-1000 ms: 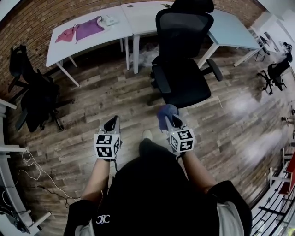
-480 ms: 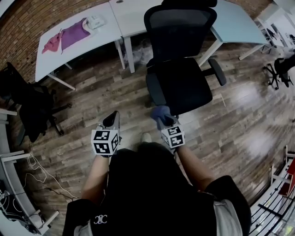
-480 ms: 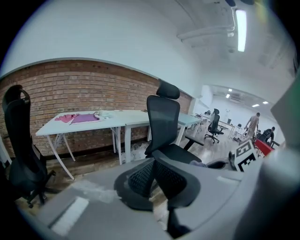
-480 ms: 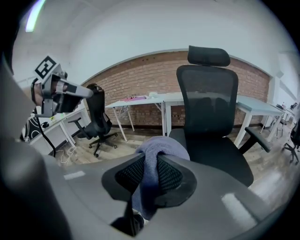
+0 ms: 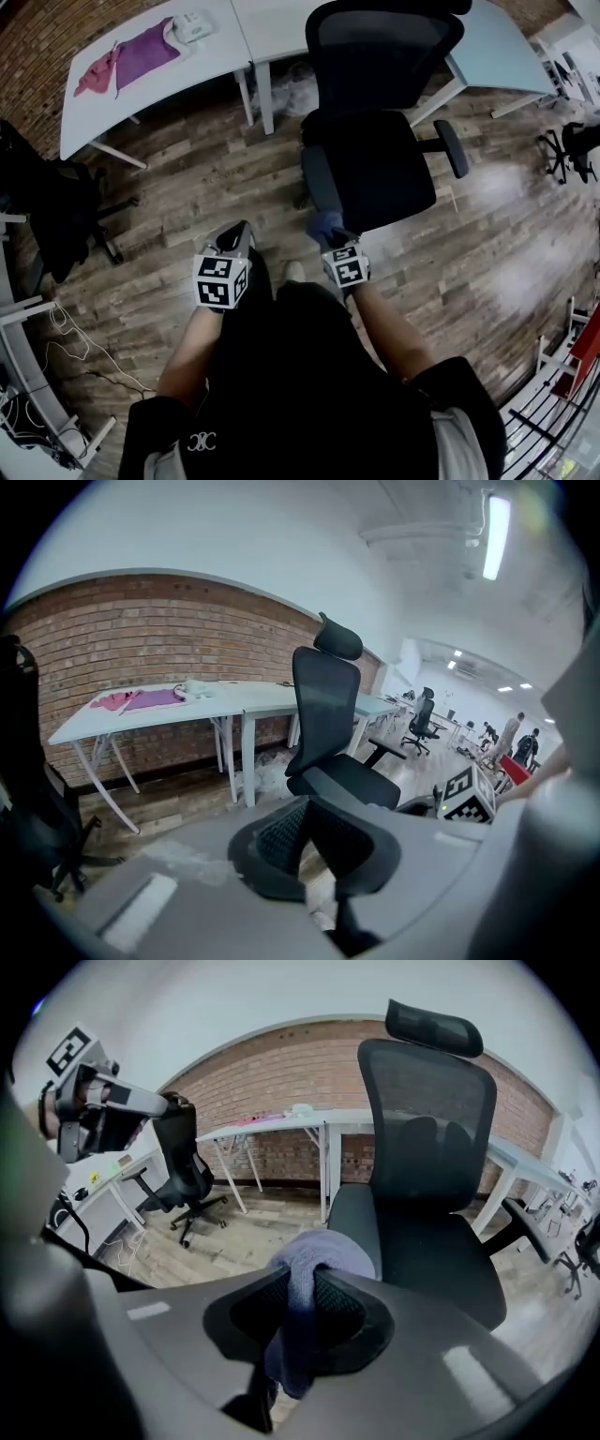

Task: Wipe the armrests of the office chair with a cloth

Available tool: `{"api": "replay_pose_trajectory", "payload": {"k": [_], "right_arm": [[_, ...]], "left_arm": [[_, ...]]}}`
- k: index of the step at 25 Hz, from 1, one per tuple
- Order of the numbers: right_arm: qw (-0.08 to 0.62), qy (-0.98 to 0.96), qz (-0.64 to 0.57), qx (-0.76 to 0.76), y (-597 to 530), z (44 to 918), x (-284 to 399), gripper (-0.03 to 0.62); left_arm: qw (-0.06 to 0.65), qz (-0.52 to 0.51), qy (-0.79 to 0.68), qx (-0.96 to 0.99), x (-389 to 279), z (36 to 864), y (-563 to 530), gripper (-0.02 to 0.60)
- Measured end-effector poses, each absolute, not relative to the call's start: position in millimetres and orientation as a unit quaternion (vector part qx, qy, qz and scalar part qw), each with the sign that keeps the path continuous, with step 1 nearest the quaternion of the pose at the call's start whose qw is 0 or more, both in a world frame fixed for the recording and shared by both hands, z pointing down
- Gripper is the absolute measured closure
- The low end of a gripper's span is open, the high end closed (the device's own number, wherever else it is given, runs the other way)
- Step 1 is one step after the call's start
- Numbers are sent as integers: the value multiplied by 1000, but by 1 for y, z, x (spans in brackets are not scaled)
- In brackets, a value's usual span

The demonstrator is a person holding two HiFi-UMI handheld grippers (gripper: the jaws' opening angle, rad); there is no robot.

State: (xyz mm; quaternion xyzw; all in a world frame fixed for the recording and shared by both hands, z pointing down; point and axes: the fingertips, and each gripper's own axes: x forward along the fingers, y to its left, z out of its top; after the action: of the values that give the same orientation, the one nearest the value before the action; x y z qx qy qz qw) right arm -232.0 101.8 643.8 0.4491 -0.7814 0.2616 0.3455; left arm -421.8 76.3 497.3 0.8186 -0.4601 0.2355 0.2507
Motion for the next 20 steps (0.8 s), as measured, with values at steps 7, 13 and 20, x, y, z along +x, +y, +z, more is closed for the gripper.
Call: {"api": "replay_pose_trajectory", "payload": {"k": [7, 13, 20], "right_arm": [[407, -737, 272, 466, 67, 673, -234, 522], [462, -696, 289, 467, 39, 697, -241, 522], [485, -677, 297, 466, 8, 702, -255, 522]], "left_arm": [[259, 244, -411, 839, -444, 512, 23, 577], [266, 234, -379, 855, -464, 516, -20, 577], [270, 240, -353, 863, -487, 524, -45, 577]]}}
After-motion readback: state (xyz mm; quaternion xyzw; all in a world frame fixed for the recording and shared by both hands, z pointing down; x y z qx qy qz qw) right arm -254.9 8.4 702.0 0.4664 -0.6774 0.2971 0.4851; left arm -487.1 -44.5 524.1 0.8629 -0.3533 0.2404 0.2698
